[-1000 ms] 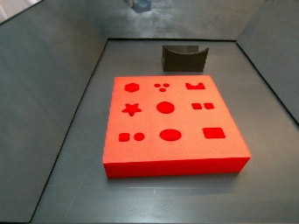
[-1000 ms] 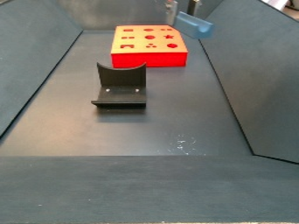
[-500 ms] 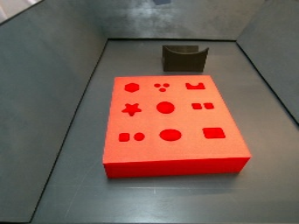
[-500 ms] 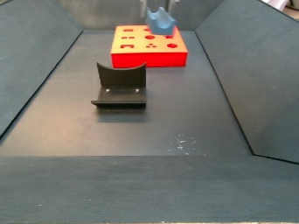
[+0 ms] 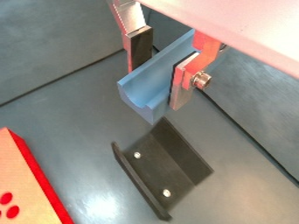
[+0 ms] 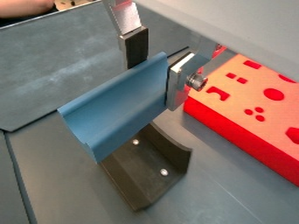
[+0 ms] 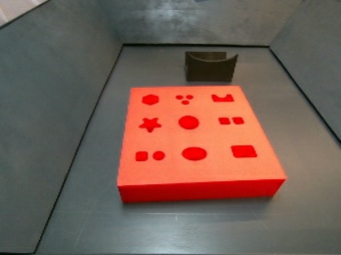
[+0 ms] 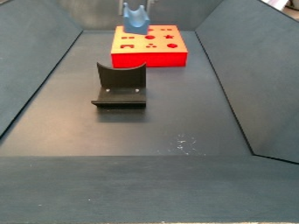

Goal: Pick up the arch object. Move up. Place the arch object on the fixture. Regrasp the arch object. Move to above the board. Insert the arch object.
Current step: Place the arch object on the fixture.

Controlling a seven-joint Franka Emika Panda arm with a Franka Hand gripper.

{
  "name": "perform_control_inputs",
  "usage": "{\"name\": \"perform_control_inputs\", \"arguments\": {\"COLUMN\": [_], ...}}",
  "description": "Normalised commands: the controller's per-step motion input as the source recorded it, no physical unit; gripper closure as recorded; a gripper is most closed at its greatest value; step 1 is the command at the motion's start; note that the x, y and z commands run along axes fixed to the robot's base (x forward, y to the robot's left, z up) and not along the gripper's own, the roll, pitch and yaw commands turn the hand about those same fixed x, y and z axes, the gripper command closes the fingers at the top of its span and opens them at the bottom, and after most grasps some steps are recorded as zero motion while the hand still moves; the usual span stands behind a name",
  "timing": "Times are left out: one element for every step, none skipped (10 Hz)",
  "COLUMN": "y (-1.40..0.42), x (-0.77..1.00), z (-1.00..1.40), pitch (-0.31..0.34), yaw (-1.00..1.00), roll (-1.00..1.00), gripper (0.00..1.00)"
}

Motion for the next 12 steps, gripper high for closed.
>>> {"name": "perform_control_inputs", "arguments": {"y": [0.08, 0.06, 0.05, -0.28, -0.28, -0.11, -0.05, 0.00, 0.01, 0.02, 0.03, 0.04], "x": [1.00, 0.94, 0.85, 0.29, 0.25, 0.18, 0.08, -0.02, -0.02, 0.02, 0.05, 0.07], "z": [0.03, 0.02, 0.01, -0.41, -0.39, -0.22, -0.09, -0.04, -0.03, -0.03, -0.02, -0.01], "pitch": [0.116, 0.139, 0.150, 0.217, 0.214, 0.201, 0.207, 0.192, 0.173, 0.154, 0.154, 0.149], "yaw": [-0.05, -0.04, -0.04, -0.19, -0.19, -0.20, -0.20, -0.21, -0.22, -0.23, -0.24, -0.25], "roll": [0.00, 0.01, 0.01, -1.00, -1.00, -1.00, -1.00, -1.00, -1.00, -1.00, -1.00, -1.00], "gripper": [1.00, 1.00, 1.00, 1.00, 1.00, 1.00, 1.00, 1.00, 1.00, 1.00, 1.00, 1.00]}}
